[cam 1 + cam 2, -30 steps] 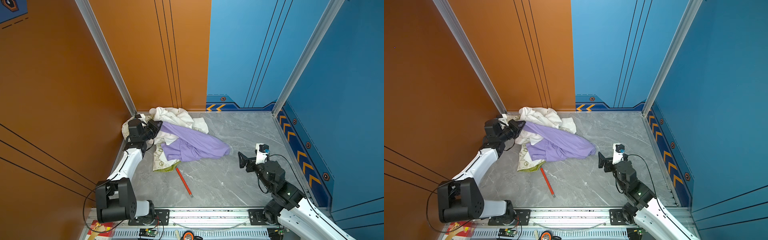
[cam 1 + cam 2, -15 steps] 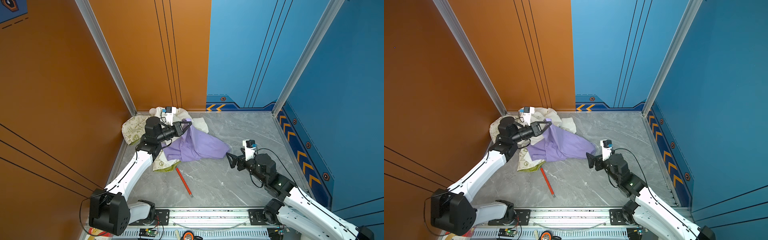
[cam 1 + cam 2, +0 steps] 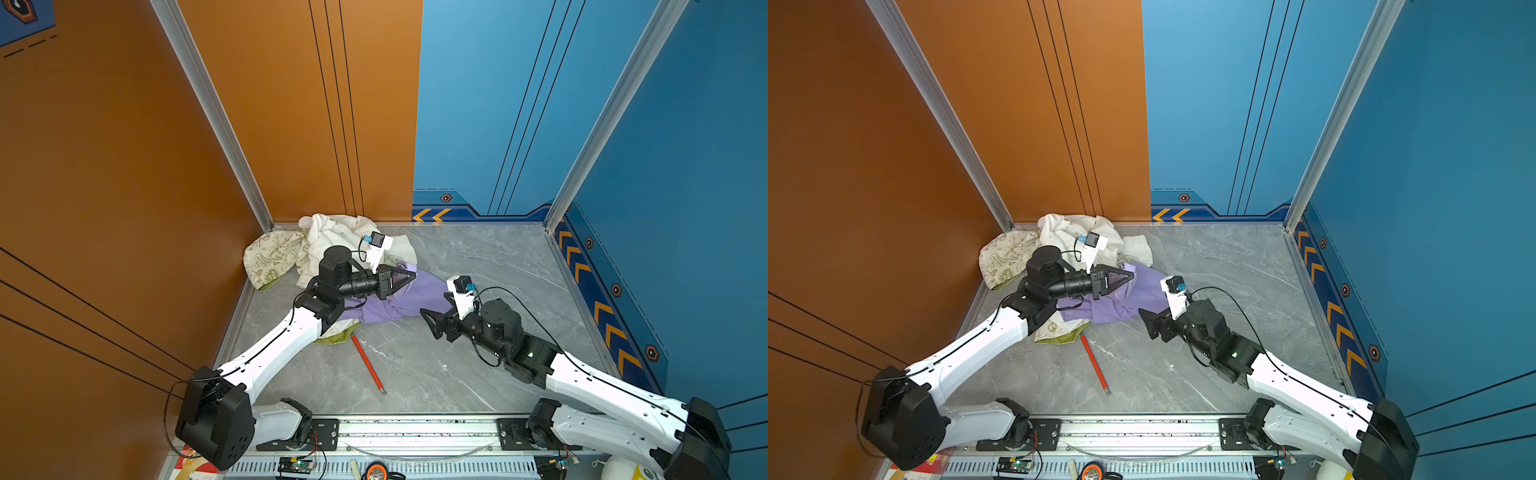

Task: Pick out a specific cloth from the pile
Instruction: 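Grasp the purple cloth with the right gripper from the left gripper, then carry the purple cloth toward the far corner with the right gripper while the left withdraws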

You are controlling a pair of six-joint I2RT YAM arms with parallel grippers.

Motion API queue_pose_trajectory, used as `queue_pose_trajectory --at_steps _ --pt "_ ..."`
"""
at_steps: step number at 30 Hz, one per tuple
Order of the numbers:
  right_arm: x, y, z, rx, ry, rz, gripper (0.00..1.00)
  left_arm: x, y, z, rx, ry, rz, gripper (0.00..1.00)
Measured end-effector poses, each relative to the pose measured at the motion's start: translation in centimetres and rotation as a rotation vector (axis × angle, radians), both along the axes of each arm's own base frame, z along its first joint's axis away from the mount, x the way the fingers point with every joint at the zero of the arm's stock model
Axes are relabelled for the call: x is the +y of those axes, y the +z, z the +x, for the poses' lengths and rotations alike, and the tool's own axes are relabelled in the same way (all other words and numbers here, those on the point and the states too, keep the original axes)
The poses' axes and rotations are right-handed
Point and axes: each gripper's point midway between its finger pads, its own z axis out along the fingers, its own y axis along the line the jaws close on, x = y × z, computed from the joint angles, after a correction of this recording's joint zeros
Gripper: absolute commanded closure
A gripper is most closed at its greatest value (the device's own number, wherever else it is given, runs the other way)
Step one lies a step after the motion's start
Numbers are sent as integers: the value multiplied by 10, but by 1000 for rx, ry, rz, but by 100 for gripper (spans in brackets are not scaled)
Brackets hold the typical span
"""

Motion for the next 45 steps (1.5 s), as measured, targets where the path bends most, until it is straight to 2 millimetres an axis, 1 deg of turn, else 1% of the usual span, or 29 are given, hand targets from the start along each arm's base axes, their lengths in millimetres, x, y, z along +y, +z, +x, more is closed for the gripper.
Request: queue_pose_trajectory --at_steps 5,7,10,12,15,17,18,19,20,22,23,25,26,29,31,32,35,36,38,39,41,42,45 --pt "23 2 7 -9 27 37 24 -7 0 -7 -15 -26 4 100" --pt "31 8 11 -22 32 60 31 -8 0 -8 -18 -29 5 100" --pt "39 18 18 -34 28 103 42 -10 -1 -10 -21 -33 7 100" --pt "44 22 23 -39 22 129 48 -11 -1 -10 -23 -32 9 100" --pt "50 23 28 -35 13 158 68 -12 -4 -10 -21 -22 14 100" --pt "53 20 32 -26 4 170 85 -11 -6 -10 -21 -15 19 100" --pt "54 19 33 -21 0 175 92 -11 -7 -9 -21 -11 20 100" --pt "55 18 34 -15 -5 179 98 -10 -8 -8 -24 -4 23 98" --pt "56 17 35 -10 -8 184 100 -10 -8 -8 -26 2 25 95" --pt "56 15 36 -1 -17 189 100 -9 -11 -7 -31 11 31 90" --pt "56 15 36 0 -23 189 100 -8 -12 -7 -34 15 33 85" --pt "54 15 38 -2 -39 187 100 -5 -13 -8 -48 23 39 63" --pt "52 15 39 -2 -46 185 100 -3 -14 -8 -50 29 40 56" --pt "45 16 41 -5 -78 176 100 8 -15 -7 -61 62 41 46" --pt "36 21 41 -13 -100 171 100 22 -15 -2 -74 104 42 38" --pt "31 25 42 -19 -111 171 100 29 -15 1 -75 125 41 35" --pt "9 36 47 -42 -161 163 100 53 -15 9 -87 196 47 29" --pt "1 40 49 -49 -179 162 100 61 -16 11 -93 219 57 26" --pt "-17 47 55 -66 -216 157 100 73 -16 13 -101 260 80 15" --pt "-27 50 58 -73 -239 155 100 79 -17 12 -112 277 101 8" --pt "-48 55 66 -85 -293 150 100 85 -21 8 -117 293 138 2" --pt "-62 58 71 -93 -326 146 100 87 -24 6 -121 299 159 1" --pt "-98 64 85 -103 -419 125 100 93 -30 -1 -134 309 214 2"
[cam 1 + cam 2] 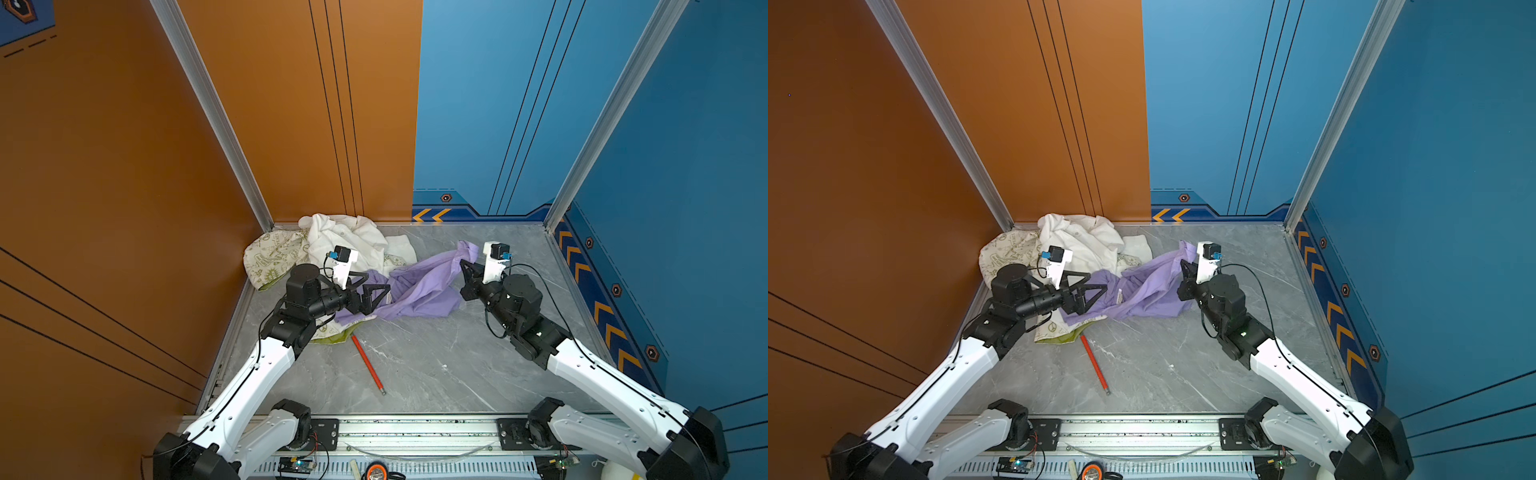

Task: Pick out a specific cloth from the pile
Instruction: 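Carry the purple cloth toward the far corner with the right gripper while the left withdraws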

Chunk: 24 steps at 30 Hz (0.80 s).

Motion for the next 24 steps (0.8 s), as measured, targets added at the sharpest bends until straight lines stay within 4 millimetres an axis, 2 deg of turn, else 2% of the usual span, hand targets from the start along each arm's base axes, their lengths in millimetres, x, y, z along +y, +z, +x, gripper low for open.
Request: queue_pose_trajectory --at_steps 4,9,13,16,18,24 --pt "-37 24 14 -24 -90 -12 100 7 -8 -7 -13 16 57 2" --pt "-83 81 28 -105 -192 -2 100 15 -21 -12 -23 34 117 2" --pt "-107 133 43 -182 -241 21 100 21 -35 -12 -18 54 159 2" --pt "-114 164 63 -220 -247 29 100 24 -45 -12 -8 63 181 2" --pt "-114 177 77 -233 -240 35 100 26 -48 -12 -6 66 192 2" --pt "-102 203 132 -245 -172 58 100 32 -50 -14 -16 85 217 2"
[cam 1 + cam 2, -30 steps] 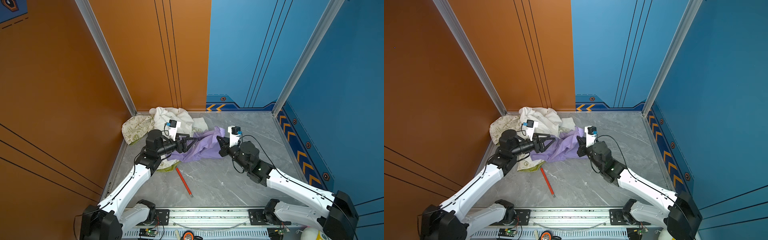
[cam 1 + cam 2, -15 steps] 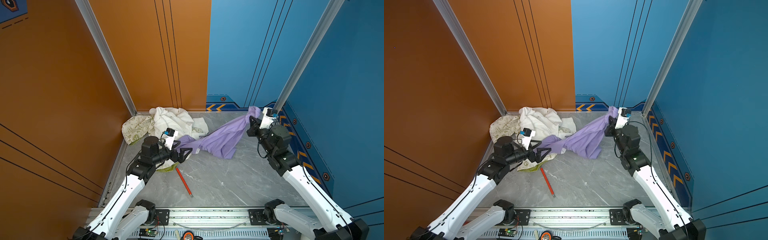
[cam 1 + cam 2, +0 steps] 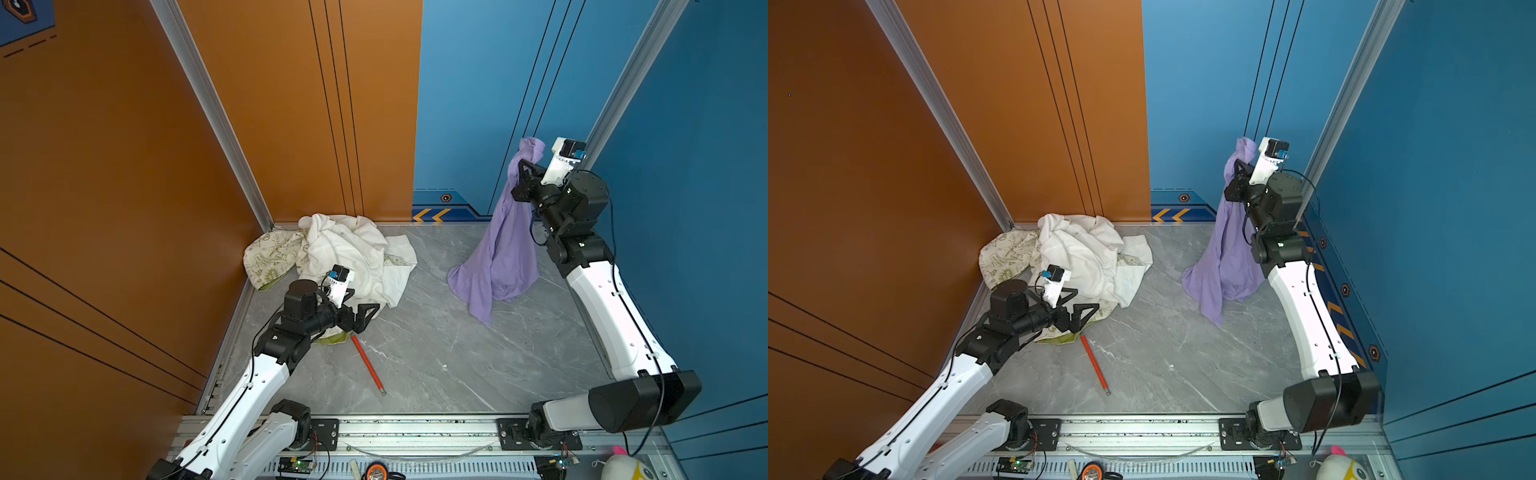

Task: Pick out a specific cloth from the pile
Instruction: 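Carry the purple cloth toward the far corner with the right gripper while the left withdraws, then lower the purple cloth onto the table and open the right gripper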

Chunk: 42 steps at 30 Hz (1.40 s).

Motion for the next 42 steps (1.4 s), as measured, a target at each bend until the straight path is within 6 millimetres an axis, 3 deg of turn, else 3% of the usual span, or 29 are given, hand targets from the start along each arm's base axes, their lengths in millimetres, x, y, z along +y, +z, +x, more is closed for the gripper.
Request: queue_pose_trajectory --at_steps 5,10,15,19,22,29,36,42 --pt "3 21 44 -25 50 20 100 7 -3 -2 -1 23 16 2" --pt "-14 42 63 -69 43 36 100 11 -6 -5 1 38 22 2" --pt "-38 54 60 -96 -7 45 100 14 -7 -6 -2 52 26 2" --pt "-54 53 53 -93 -64 27 100 15 -9 -7 3 55 29 2" --pt "-70 53 43 -93 -128 7 100 15 -9 -7 4 56 29 2" --pt "-113 76 16 -141 -274 -8 100 15 -9 -7 9 59 24 2" --pt "-117 77 14 -144 -286 -5 100 15 -9 -7 21 67 11 2" --pt "-113 65 31 -128 -265 10 100 16 -9 -7 27 73 6 2"
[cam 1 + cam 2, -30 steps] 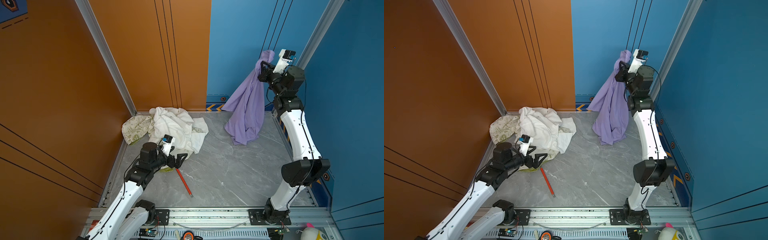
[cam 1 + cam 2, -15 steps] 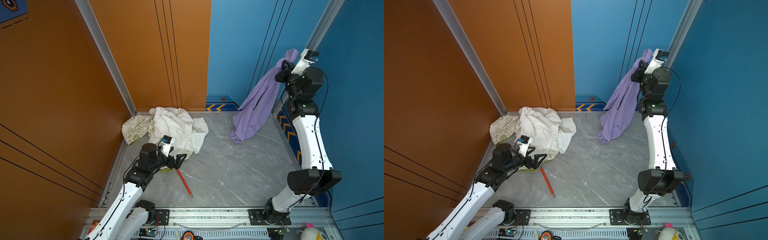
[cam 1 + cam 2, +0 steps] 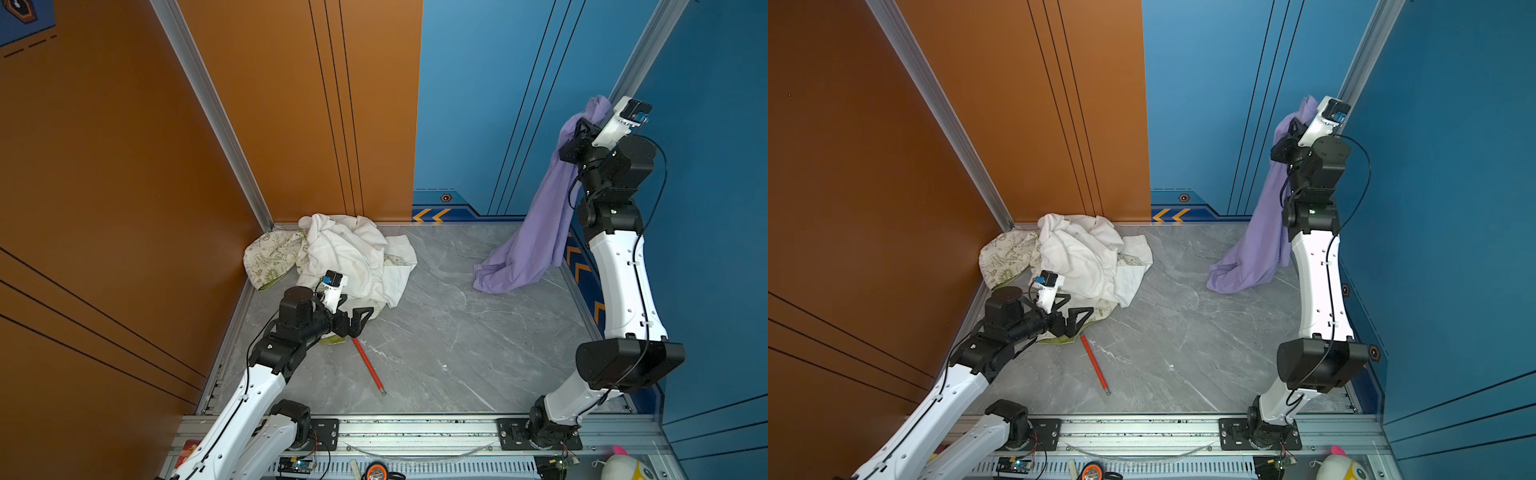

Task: Pick out a specific cloth from the pile
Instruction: 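Lower the purple cloth onto the table and open the right gripper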

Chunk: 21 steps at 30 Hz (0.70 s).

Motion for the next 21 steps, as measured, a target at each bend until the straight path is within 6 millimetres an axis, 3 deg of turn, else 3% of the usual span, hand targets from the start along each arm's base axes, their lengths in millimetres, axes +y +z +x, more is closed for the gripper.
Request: queue_pose_trajectory --at_steps 6,10,13,18,21 --pt "8 -40 33 90 48 0 100 1 0 1 6 13 -4 2" --pt "10 -83 47 190 54 -8 100 2 -1 2 10 22 -6 2" --pt "13 -127 56 280 59 -16 100 2 -1 2 12 24 -8 2" --pt "23 -227 59 483 73 -26 100 2 0 2 13 26 -11 2" --pt "24 -285 50 608 57 -37 100 3 1 2 13 32 -16 2"
